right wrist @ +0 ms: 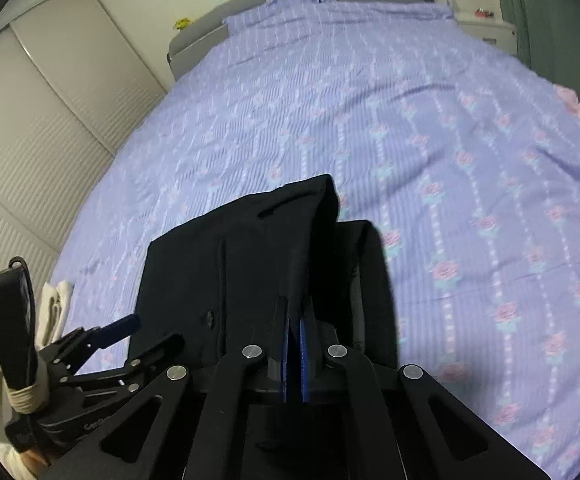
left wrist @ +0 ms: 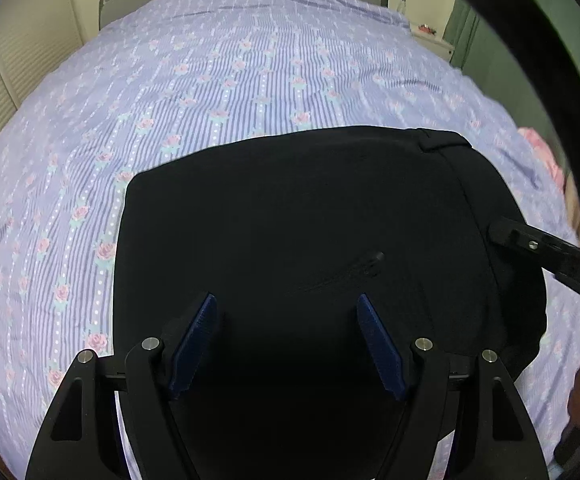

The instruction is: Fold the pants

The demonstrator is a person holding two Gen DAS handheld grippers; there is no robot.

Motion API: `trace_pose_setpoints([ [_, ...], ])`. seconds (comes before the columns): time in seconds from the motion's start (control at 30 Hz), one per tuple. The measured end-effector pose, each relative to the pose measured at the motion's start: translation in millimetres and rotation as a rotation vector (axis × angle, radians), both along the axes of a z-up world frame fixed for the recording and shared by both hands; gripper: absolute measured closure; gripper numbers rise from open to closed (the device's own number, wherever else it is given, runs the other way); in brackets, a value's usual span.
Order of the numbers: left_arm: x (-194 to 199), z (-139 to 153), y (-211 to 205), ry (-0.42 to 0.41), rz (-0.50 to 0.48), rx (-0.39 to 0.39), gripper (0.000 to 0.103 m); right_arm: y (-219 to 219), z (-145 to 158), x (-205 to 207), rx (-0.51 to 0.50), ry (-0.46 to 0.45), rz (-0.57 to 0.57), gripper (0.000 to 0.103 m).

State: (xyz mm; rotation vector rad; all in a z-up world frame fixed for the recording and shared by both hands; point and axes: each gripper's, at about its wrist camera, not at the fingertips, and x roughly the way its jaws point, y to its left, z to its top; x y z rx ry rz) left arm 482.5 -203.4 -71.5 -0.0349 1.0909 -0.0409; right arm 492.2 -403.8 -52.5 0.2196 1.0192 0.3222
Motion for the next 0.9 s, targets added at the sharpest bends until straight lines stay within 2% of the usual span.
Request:
trace_pose_setpoints([
  [0.1,-1,-11,-5,0.035,-0.013,0.028,0.031,-11,-29,10,-0.033,0.075,-0.024,0.099],
  [0.23,-2,-34,-6,0.087,-0.011,0.074,0.03,-17,-41,14,-0.017,0.097,-0.034,0.098],
  [0.3,-2,-43,-2,0.121,0.008,0.054,0.029,-19,-37,13,-0.002,0.103,-0.041,0.098],
  [0.33,-3,-44,2,0.121,0.025,0.028,0.027,-18,-30,9,0.005,0.076,-0.038,0.098],
  [0.43,-5,-37,6,0.113,0.06,0.009,0.027,-16,-33,8,-0.042,0.076,-0.027,0.098],
  [0.5,-8,-30,5,0.098,0.062,0.032,0.027,-17,-39,8,-0.073,0.094,-0.031,0.092],
  [0.57,-11,-18,1,0.052,0.039,0.078,0.026,-22,-36,6,-0.086,0.094,-0.045,0.072],
  [0.6,-14,-12,-2,0.027,0.025,0.101,0.026,-23,-32,4,-0.117,0.091,-0.06,0.065],
  [0.63,-17,-4,-5,-0.003,0.008,0.12,0.024,-25,-28,0,-0.144,0.078,-0.074,0.051],
  [0.67,-19,2,-6,-0.022,-0.002,0.13,0.022,-28,-24,-4,-0.159,0.057,-0.085,0.043],
  [0.77,-25,20,-9,-0.072,-0.029,0.134,0.02,-33,-16,-16,-0.083,0.035,-0.038,0.034],
  [0.9,-26,28,-7,-0.089,0.006,0.129,0.019,-34,-33,-13,-0.017,0.101,0.002,0.033],
])
